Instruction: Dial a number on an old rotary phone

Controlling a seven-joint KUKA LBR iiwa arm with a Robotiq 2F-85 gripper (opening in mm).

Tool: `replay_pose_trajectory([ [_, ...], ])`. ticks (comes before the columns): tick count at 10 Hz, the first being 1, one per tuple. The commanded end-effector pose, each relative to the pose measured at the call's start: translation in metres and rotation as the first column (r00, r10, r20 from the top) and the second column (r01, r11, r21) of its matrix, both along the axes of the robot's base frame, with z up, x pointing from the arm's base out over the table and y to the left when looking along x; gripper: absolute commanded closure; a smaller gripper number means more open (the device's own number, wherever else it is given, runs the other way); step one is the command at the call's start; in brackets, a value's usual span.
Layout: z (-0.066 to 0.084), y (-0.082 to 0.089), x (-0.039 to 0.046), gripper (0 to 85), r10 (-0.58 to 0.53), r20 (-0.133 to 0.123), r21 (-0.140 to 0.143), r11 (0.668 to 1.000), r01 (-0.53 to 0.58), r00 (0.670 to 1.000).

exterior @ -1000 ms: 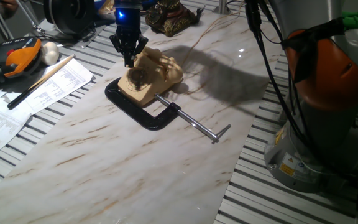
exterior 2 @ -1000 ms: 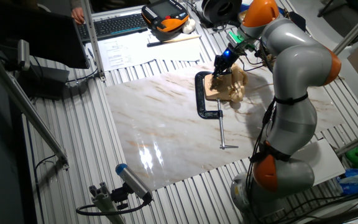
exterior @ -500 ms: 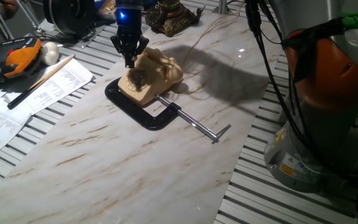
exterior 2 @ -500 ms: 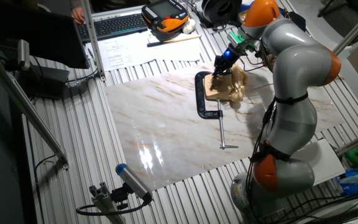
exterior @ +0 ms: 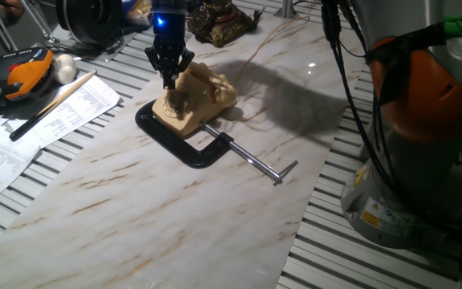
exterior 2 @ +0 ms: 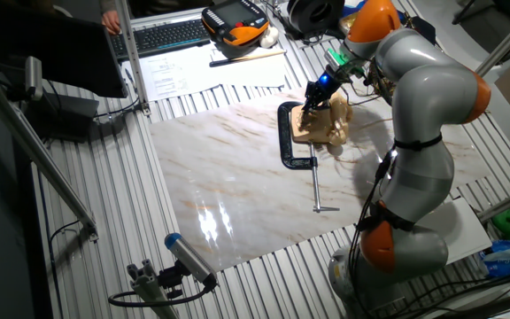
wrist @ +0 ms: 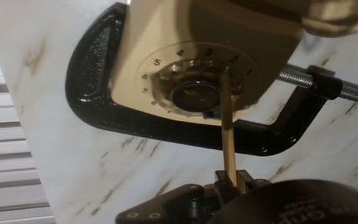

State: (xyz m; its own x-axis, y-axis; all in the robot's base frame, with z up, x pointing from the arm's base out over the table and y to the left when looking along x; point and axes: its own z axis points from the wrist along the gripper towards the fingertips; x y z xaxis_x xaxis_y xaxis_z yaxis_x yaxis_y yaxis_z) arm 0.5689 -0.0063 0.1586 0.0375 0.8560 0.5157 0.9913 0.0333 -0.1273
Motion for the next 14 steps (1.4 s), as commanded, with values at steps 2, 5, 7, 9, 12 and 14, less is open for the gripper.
replay_pose_trajectory([
  [2,-0.0012,0.0024,-0.0021,85.0,-0.010,0.009,0.009,1.000,0.010,1.000],
  [5,-0.0067,0.0077,-0.0056,85.0,-0.033,0.044,0.033,0.999,0.032,0.999],
  [7,-0.0093,0.0100,-0.0053,85.0,-0.036,0.045,0.050,0.998,0.033,0.998],
  [9,-0.0085,0.0101,-0.0057,85.0,-0.034,0.041,0.051,0.998,0.032,0.999],
  [12,-0.0077,0.0076,-0.0042,85.0,-0.011,0.045,0.048,0.999,0.009,0.999],
  [14,-0.0055,0.0043,-0.0018,85.0,-0.006,0.040,0.062,0.998,0.004,0.999],
])
